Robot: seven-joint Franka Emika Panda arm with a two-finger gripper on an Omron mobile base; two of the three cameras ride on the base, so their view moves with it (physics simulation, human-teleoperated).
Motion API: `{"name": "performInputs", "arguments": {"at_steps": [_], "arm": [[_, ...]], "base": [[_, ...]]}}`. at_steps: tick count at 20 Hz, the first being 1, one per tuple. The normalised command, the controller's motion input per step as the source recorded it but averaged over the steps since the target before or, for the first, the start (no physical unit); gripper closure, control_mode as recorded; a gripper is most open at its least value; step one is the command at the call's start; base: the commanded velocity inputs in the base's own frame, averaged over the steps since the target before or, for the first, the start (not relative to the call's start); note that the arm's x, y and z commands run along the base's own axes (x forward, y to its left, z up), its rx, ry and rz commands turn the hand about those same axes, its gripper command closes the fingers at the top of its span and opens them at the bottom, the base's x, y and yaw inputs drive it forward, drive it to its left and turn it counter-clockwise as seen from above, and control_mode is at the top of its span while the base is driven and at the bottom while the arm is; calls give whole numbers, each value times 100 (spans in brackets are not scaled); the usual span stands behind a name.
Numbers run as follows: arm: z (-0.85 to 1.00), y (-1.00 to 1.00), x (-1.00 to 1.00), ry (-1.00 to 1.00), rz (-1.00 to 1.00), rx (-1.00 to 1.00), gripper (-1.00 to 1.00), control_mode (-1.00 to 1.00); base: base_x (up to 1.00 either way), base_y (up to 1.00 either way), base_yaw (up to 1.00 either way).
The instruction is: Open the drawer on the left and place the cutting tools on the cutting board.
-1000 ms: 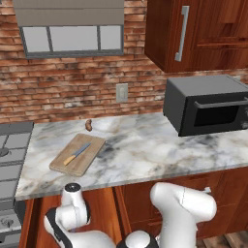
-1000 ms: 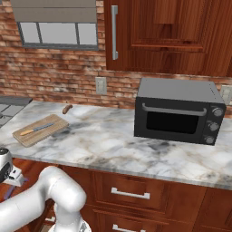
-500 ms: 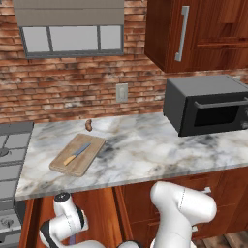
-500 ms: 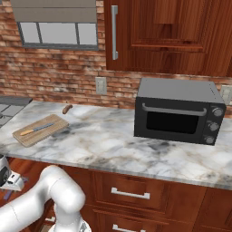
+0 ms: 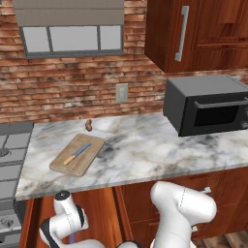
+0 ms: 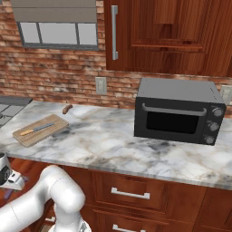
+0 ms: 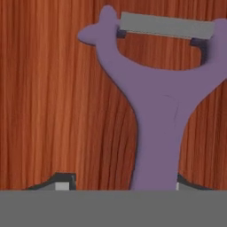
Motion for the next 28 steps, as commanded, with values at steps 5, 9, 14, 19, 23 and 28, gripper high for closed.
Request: {"name": "performInputs", "arguments": {"at_steps": [5, 9, 14, 19, 23, 28], "arm": [[52, -4, -53, -10, -3, 4, 100, -100], [100, -6, -59, -23, -5, 9, 100, -100], [100, 0, -18, -15, -8, 1, 100, -100], [100, -1, 0, -3, -10, 0, 100, -100], [80, -4, 0, 0, -9, -2, 100, -100], [83, -47, 0, 0, -1, 0, 100, -100]], "base": [[0, 0, 0], [0, 0, 0], [0, 0, 0], [0, 0, 0], [0, 0, 0], [0, 0, 0]]}}
